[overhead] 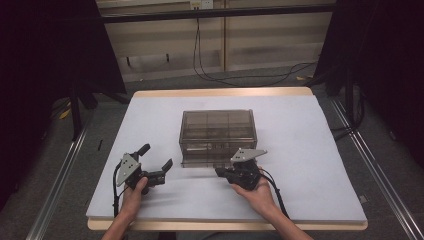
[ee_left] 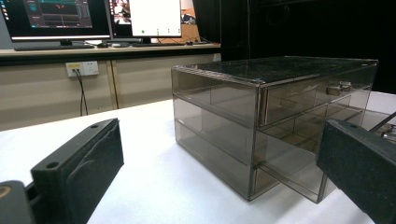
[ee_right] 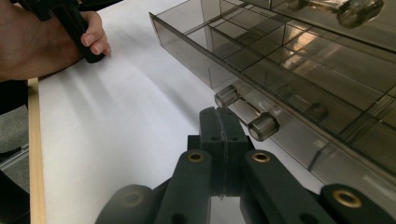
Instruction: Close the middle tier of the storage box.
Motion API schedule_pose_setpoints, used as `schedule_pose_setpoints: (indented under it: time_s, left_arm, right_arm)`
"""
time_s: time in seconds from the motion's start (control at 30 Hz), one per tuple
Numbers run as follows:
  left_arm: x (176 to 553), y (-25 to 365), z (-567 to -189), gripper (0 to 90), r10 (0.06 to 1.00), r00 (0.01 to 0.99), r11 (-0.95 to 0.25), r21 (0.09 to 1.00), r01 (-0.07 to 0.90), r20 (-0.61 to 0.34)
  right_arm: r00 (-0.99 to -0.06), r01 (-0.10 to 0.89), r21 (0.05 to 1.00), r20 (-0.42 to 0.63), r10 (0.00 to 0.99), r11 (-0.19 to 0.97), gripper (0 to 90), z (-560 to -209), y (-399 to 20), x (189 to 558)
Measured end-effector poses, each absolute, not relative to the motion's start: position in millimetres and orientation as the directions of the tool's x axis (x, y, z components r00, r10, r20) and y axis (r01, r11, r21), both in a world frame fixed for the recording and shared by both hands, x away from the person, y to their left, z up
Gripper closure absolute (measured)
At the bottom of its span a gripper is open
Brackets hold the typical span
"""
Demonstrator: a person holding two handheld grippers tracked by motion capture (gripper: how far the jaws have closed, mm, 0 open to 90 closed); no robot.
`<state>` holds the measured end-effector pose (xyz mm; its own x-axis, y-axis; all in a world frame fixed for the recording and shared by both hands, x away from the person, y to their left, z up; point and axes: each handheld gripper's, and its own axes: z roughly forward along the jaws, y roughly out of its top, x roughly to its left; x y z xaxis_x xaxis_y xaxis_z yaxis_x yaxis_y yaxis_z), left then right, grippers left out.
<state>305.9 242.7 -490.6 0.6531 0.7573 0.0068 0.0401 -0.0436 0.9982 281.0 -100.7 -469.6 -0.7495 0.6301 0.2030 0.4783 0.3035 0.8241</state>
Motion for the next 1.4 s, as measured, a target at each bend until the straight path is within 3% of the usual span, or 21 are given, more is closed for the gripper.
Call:
schedule_pose_setpoints:
  time_s: [1.4]
  left_arm:
    - [305.9,242.7,-490.6,0.9,0.758,0.652,-0.043,0.998,0.041,0.006]
  right_arm:
    - [-0.731,0.485,0.83,0.21,0.65,0.277,90.0,-468.6,-103.6,287.6]
